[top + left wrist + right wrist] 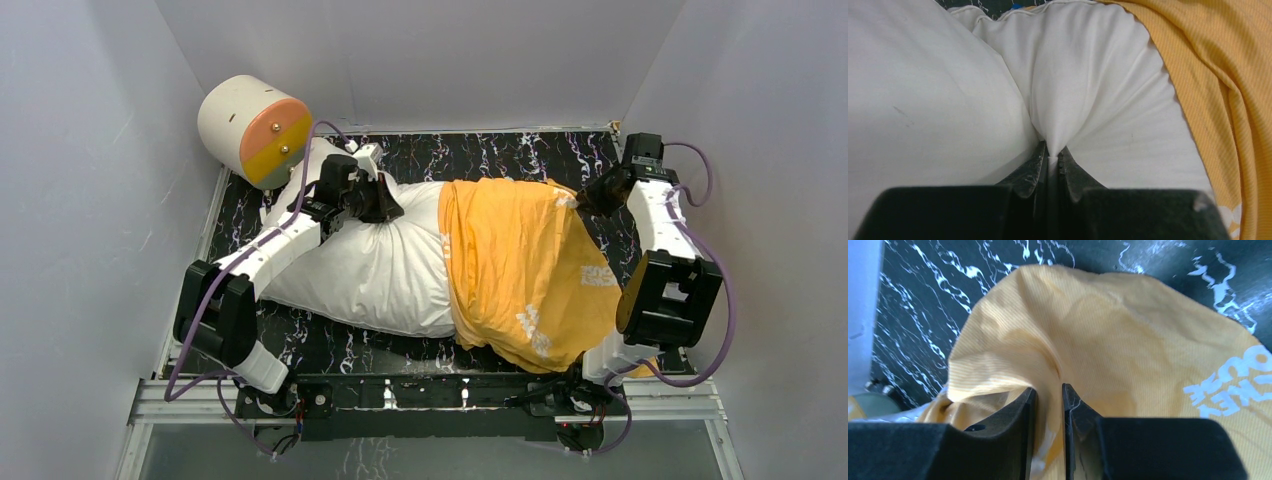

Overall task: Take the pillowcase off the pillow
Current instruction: Remove the pillow from the pillowcase.

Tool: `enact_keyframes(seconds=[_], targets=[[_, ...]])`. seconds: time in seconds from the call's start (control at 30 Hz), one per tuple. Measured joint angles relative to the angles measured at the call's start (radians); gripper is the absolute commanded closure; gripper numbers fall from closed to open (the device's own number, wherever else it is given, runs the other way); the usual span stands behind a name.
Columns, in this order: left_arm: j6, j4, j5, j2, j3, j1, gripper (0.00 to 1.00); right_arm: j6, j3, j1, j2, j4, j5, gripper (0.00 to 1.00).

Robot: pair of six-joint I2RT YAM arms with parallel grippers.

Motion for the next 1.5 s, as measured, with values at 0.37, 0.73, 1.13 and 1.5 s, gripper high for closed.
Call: enact_keyframes(seconds=[0.37, 0.73, 1.13, 1.5], targets=[[-0.015, 0.008, -0.005, -0.002, -0.006, 0.002, 1.00, 0.027, -0.082, -0.009, -0.064, 0.066, -0.005, 1.00], [-0.073, 0.018, -0.035, -0.023, -0.035, 0.016, 1.00, -0.011, -0.044, -0.004, -0.242, -0.011, 0.341, 1.00], [-0.180, 0.023, -0.090, -0.145, -0.146, 0.042, 1.00, -0.071, 0.100, 0.006, -0.158, -0.069, 0.319, 1.00], [-0.306, -0.098, -0.250, -0.435, -0.307, -0.027, 1.00, -0.129, 0.460, 0.257, 0.204, -0.113, 0.199, 1.00]])
